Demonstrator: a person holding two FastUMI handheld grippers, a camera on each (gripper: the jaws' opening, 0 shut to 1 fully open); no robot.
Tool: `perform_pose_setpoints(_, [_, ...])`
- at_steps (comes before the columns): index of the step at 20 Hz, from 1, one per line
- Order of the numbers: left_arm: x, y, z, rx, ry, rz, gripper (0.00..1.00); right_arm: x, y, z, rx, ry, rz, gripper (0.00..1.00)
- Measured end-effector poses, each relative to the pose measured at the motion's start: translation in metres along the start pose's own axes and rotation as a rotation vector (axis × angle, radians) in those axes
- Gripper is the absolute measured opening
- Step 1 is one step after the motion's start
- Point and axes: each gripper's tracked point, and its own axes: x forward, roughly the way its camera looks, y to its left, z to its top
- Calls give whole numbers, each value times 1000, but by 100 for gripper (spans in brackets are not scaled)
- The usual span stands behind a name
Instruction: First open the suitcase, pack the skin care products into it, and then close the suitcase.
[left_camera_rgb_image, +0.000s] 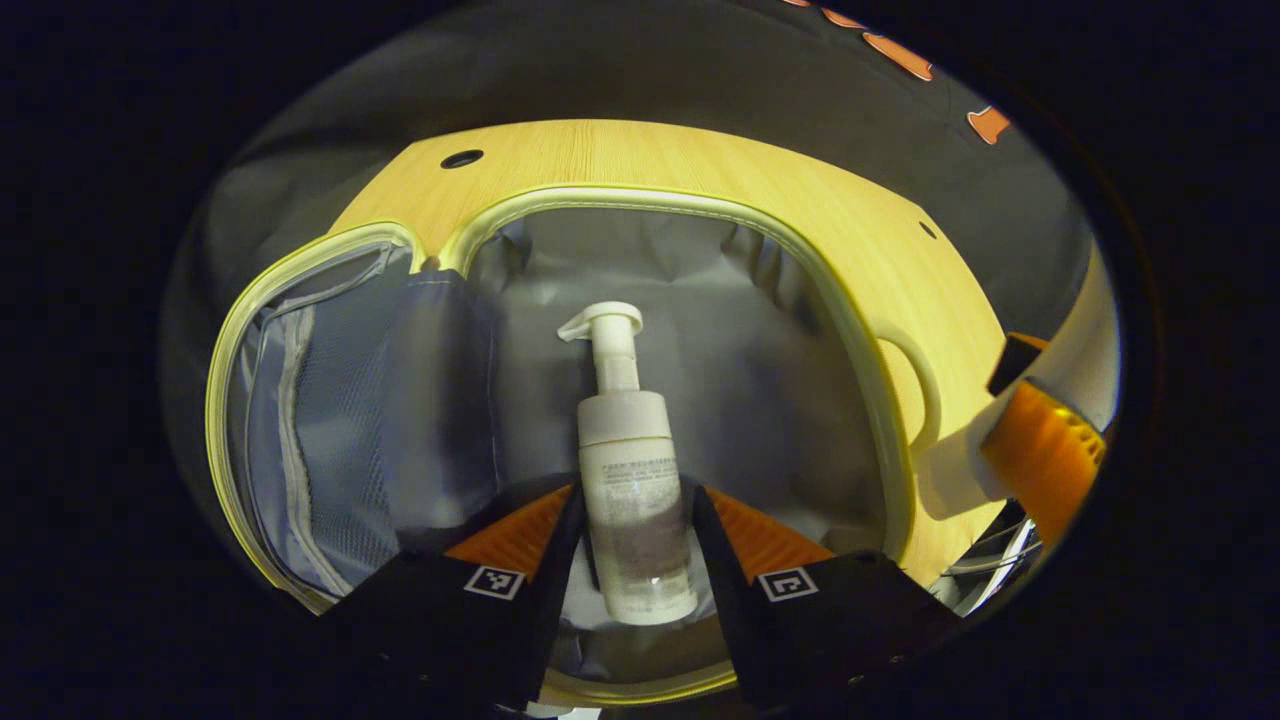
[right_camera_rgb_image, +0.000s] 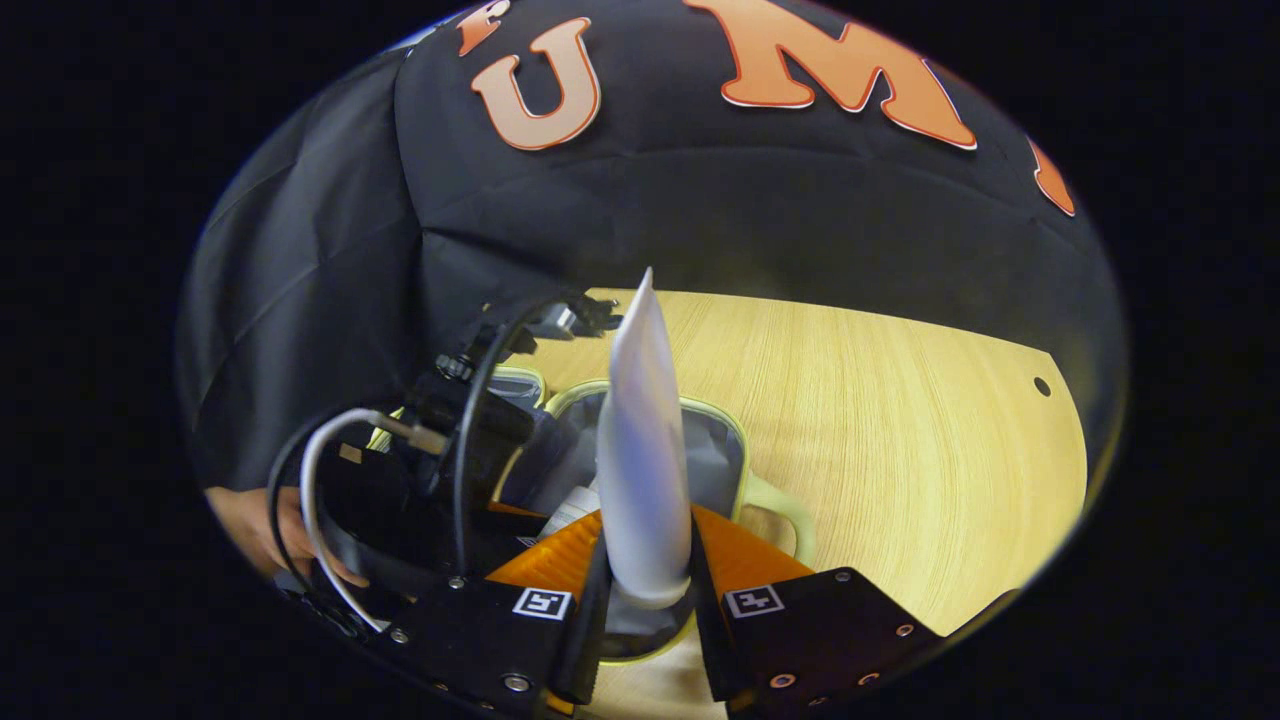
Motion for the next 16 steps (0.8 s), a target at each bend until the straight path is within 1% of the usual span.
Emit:
perform_pose_setpoints(1, [-10, 4, 3, -12, -29, -1, 71, 1, 1, -2, 1, 13, 5, 42])
perform_pose_setpoints(2, [-21, 8, 10, -21, -72, 6, 74, 2, 2, -3, 4, 21, 4, 42])
perform_pose_setpoints(5, [-60, 26, 26, -36, -184, 33, 81, 7, 3, -13, 7, 72, 11, 42])
perform_pose_setpoints(6, [-73, 38, 30, -30, -207, 57, 83, 9, 5, -18, 6, 93, 16, 42])
perform_pose_setpoints(9, [-112, 82, 40, -38, -273, 137, 84, 12, 7, -27, 14, 154, 19, 42])
perform_pose_setpoints(10, [-124, 96, 42, -46, -296, 165, 88, 15, 9, -34, 23, 185, 6, 42])
perform_pose_setpoints(11, [-138, 114, 44, -60, -331, 202, 88, 16, 10, -40, 29, 212, -3, 42])
perform_pose_setpoints(14, [-177, 165, 43, -112, -388, 295, 88, 21, 17, -55, 53, 274, -3, 42])
perform_pose_setpoints(16, [-223, 205, 38, -144, -423, 356, 87, 23, 19, -64, 77, 327, -19, 42])
